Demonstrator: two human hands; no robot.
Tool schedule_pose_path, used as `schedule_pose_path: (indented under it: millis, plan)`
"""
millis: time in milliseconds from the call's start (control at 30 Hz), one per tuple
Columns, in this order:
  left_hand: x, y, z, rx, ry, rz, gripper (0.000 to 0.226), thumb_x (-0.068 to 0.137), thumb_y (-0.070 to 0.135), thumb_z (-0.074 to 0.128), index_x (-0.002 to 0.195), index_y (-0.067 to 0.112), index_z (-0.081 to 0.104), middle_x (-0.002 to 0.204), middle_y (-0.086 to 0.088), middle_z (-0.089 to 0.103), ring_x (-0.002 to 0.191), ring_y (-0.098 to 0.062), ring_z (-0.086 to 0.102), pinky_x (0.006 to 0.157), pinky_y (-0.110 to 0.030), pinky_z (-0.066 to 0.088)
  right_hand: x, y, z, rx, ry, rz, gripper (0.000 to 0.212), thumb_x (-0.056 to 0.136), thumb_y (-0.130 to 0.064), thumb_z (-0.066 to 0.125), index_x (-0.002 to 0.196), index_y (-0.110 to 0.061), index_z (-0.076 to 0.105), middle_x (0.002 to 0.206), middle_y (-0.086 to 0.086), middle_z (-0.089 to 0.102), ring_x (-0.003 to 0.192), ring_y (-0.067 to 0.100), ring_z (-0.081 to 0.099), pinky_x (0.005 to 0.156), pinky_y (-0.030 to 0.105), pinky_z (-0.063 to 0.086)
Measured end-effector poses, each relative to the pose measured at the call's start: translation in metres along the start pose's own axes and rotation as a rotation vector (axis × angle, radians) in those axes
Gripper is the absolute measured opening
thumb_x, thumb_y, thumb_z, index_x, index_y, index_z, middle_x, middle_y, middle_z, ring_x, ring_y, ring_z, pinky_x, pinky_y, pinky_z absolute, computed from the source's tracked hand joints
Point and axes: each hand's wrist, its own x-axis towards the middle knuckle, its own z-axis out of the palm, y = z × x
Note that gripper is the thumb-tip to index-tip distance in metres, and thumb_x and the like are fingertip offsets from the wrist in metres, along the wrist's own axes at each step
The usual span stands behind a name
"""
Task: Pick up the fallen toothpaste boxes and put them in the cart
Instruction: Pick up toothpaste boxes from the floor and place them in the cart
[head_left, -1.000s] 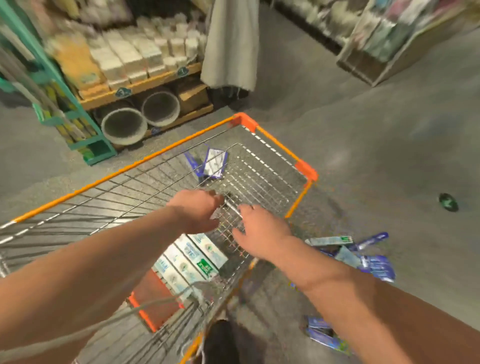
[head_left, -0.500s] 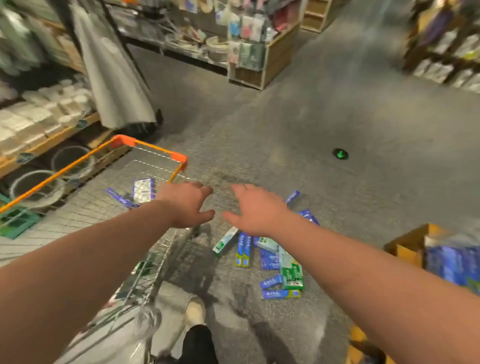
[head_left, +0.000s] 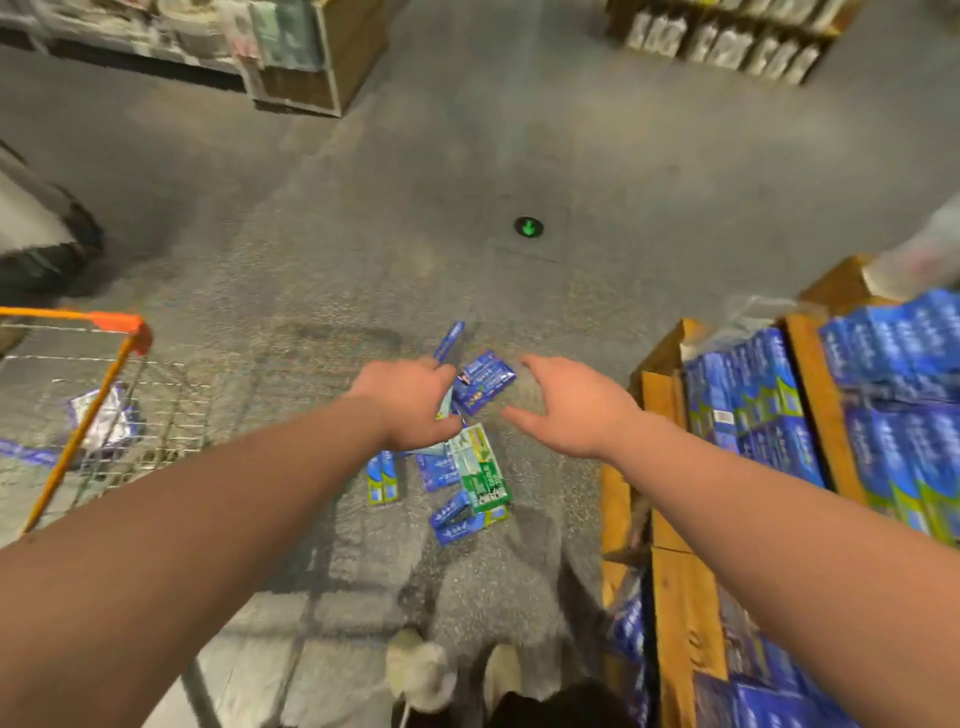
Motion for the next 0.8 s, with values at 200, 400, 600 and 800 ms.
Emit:
schedule_pose_path:
  millis: [200,400,600,800]
  plan:
    - [0.057,0.033,0.021,-0.007,-0.056,0.059,0.060,0.094,0.064,0.047,0.134,0.019,0.048,0.128,-0.007,0.057,0.118,-0.030,0.060,0.081,-0.040,0.048,0.016,0.056,0.024,0.021,-0.062,0.064,0.069,0.091,-0.061,0.056,0.140,-0.013,0.043,0.131,0.016,0.059,0.122,0.036,0.055,0.097,0.046,0.049]
    - [0.101,0.055,0.062,-0.029,-0.105,-0.003,0.059,0.093,0.064,0.047,0.132,0.019,0.047,0.126,-0.006,0.057,0.116,-0.030,0.060,0.080,-0.039,0.046,0.066,0.098,0.067,0.029,-0.141,-0.002,0.065,0.093,-0.057,0.053,0.139,-0.013,0.042,0.133,0.015,0.057,0.124,0.034,0.054,0.099,0.047,0.048]
    - [0.143,0.073,0.146,-0.183,-0.173,-0.130,0.059,0.092,0.063,0.048,0.130,0.018,0.049,0.123,-0.007,0.057,0.114,-0.032,0.059,0.086,-0.043,0.050,0.117,0.135,0.143,0.025,-0.226,-0.016,0.055,0.099,-0.048,0.050,0.146,-0.021,0.038,0.145,0.006,0.051,0.133,0.028,0.047,0.106,0.042,0.039]
    - [0.199,0.077,0.278,-0.255,-0.153,-0.142,0.047,0.092,0.060,0.052,0.113,0.018,0.052,0.111,-0.005,0.059,0.105,-0.033,0.062,0.072,-0.038,0.042,0.182,0.168,0.271,0.022,-0.288,0.013,0.054,0.098,-0.044,0.053,0.144,-0.018,0.039,0.140,0.011,0.053,0.129,0.032,0.050,0.100,0.044,0.043]
